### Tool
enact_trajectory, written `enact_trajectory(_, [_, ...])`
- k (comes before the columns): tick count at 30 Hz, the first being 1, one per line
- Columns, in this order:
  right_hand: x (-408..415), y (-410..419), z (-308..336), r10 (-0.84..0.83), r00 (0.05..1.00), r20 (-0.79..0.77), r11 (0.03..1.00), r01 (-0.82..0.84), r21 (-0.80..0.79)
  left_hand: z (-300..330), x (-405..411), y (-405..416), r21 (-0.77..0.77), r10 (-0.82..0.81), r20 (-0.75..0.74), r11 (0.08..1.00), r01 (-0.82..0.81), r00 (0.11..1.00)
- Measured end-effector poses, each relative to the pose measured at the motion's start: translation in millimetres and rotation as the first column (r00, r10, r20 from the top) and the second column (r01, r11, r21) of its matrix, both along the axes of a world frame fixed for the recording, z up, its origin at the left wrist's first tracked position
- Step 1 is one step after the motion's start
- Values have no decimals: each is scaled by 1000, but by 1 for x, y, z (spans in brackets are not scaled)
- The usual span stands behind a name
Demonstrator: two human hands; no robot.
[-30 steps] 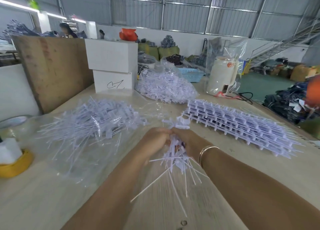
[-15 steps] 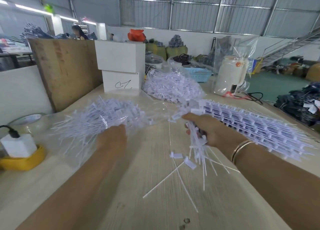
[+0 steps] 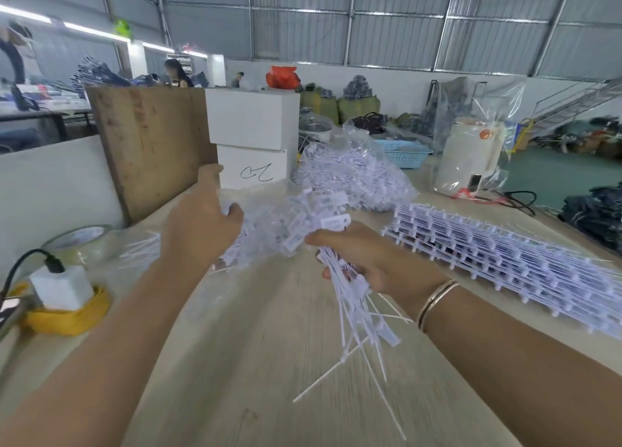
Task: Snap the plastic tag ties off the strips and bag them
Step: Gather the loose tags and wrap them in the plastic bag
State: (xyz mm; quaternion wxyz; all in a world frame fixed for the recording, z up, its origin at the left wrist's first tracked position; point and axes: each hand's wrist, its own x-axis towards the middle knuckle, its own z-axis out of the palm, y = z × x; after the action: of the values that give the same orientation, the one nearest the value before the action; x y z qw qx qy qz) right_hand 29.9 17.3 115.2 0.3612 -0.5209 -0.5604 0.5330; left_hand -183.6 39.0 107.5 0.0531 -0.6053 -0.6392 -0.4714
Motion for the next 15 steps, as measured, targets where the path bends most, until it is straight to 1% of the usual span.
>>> enact_trajectory(1, [-1,-2,4,7,1000,2,1000,-7,19,4,-4,2,-45,42,-71,998,-45,997])
enact_trajectory(2, [-2,-4,8,23,1000,5,999,-23,38,7,-9,5,-128,67,-135,988,-85,989])
enact_trajectory(4, [-6,-11,18,59,998,15,995,-60,74,12,-18,10,-304,95,-245,937,-169,965])
enact_trajectory(5, [-8,-14,24,71,997,27,992,-73,100,12,-22,12,-338,101,-264,922,-190,959])
enact_trajectory(7, [-11,-16,36,83,996,33,985,-87,151,11,-23,15,-310,77,-255,938,-157,964])
enact_trajectory(8, [-13,-15,40,87,996,20,982,-89,168,9,-22,19,-278,42,-216,955,-103,975])
enact_trajectory(9, [-16,-15,42,96,995,25,980,-99,175,7,-21,21,-239,12,-111,970,-38,994])
enact_trajectory(10, [-21,-13,40,121,991,58,976,-129,176,6,-21,25,-191,-15,55,981,25,998])
enact_trajectory(11, [-27,-12,34,149,983,104,972,-165,164,6,-21,28,-115,-38,241,991,67,970])
enact_trajectory(12, [-32,-9,23,171,970,172,970,-197,142,6,-20,31,-13,-62,351,997,71,934])
enact_trajectory(14, [-39,-5,-3,200,924,326,972,-229,52,7,-13,31,127,-139,438,988,92,888])
enact_trajectory(15, [-41,-2,-14,222,881,418,969,-245,3,6,-6,28,153,-205,474,977,149,856])
